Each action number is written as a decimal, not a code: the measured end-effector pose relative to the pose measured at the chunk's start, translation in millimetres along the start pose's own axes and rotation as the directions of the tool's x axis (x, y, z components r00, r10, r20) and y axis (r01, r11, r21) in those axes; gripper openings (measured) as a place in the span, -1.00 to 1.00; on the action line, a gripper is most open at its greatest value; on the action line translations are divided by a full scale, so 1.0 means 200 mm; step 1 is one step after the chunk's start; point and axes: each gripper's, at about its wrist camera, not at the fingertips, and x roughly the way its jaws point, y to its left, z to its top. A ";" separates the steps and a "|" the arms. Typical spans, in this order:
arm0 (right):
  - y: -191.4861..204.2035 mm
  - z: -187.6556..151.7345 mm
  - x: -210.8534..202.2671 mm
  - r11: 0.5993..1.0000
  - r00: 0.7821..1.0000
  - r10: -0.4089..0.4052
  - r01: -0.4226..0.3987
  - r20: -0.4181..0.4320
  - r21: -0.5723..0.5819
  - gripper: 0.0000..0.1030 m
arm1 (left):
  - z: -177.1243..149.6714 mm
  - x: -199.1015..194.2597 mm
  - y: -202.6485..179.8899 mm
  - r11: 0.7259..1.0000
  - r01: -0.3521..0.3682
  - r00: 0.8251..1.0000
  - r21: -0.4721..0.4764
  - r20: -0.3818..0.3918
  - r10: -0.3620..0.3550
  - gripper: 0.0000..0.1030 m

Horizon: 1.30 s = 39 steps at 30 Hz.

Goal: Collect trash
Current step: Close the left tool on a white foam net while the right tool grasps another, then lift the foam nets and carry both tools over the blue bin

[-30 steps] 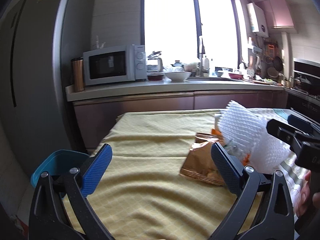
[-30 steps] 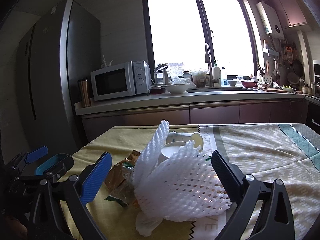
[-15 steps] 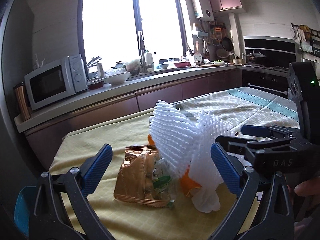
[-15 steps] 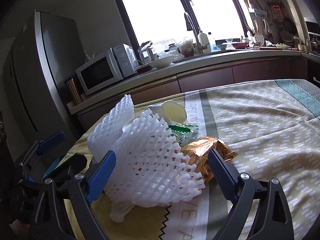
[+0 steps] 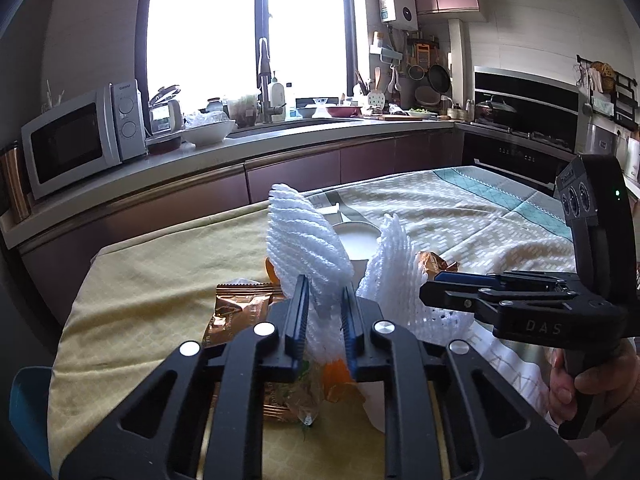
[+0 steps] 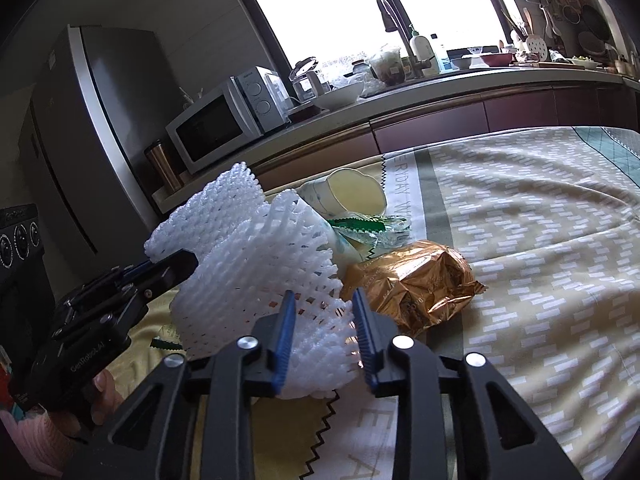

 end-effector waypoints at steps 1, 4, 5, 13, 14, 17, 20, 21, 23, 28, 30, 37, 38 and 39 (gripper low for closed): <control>0.00 0.00 -0.01 1.000 1.000 0.002 -0.002 0.003 -0.005 -0.79 | 0.00 -0.01 0.01 1.000 0.003 1.000 -0.010 0.003 -0.003 -0.73; 0.02 0.01 -0.04 1.000 1.000 0.016 -0.016 0.015 -0.018 -0.86 | 0.01 -0.06 0.04 0.999 0.010 1.000 -0.035 0.021 -0.009 -0.74; 0.03 0.01 -0.05 0.999 1.000 0.023 -0.022 0.019 -0.024 -0.87 | 0.01 -0.09 0.06 0.999 0.016 1.000 -0.046 0.025 -0.015 -0.74; 0.09 0.03 -0.07 0.997 0.998 0.056 -0.055 0.021 -0.046 -0.64 | 0.01 -0.20 0.19 0.994 0.011 0.999 -0.112 0.050 -0.006 -0.75; 0.09 0.03 -0.06 0.997 0.998 0.062 -0.061 0.017 -0.044 -0.25 | 0.01 -0.21 0.21 0.993 0.003 0.999 -0.117 0.050 0.002 -0.75; 0.10 0.01 -0.04 0.997 0.998 0.065 -0.065 -0.006 -0.045 0.13 | 0.00 -0.23 0.25 0.992 -0.025 0.998 -0.127 0.051 0.031 -0.75; 0.13 -0.01 -0.01 0.995 0.997 0.070 -0.073 -0.037 -0.074 0.06 | -0.02 -0.27 0.29 0.989 -0.035 0.998 -0.144 0.053 0.043 -0.75; 0.14 -0.01 0.00 0.994 0.997 0.067 -0.070 -0.044 -0.089 -0.03 | -0.02 -0.28 0.30 0.988 -0.037 0.997 -0.148 0.055 0.046 -0.75; 0.17 -0.03 0.02 0.990 0.994 0.076 -0.084 -0.075 -0.112 -0.43 | -0.03 -0.30 0.32 0.986 -0.046 0.997 -0.160 0.057 0.056 -0.75; 0.22 -0.05 0.02 0.983 0.991 0.091 -0.105 -0.099 -0.150 -0.95 | -0.05 -0.36 0.39 0.980 -0.066 0.995 -0.187 0.066 0.079 -0.75; 0.24 -0.04 0.00 0.980 0.990 0.110 -0.123 -0.088 -0.155 -0.96 | -0.05 -0.39 0.43 0.978 -0.076 0.993 -0.196 0.074 0.092 -0.75; 0.33 0.00 -0.06 0.969 0.985 0.163 -0.171 -0.057 -0.177 -0.97 | -0.05 -0.52 0.54 0.966 -0.114 0.985 -0.234 0.102 0.141 -0.75; 0.34 0.01 -0.06 0.967 0.982 0.178 -0.185 -0.057 -0.176 -0.97 | -0.06 -0.54 0.56 0.964 -0.123 0.983 -0.235 0.103 0.151 -0.75; 0.36 0.02 -0.07 0.965 0.981 0.184 -0.191 -0.052 -0.180 -0.97 | -0.06 -0.55 0.57 0.962 -0.135 0.981 -0.236 0.102 0.162 -0.75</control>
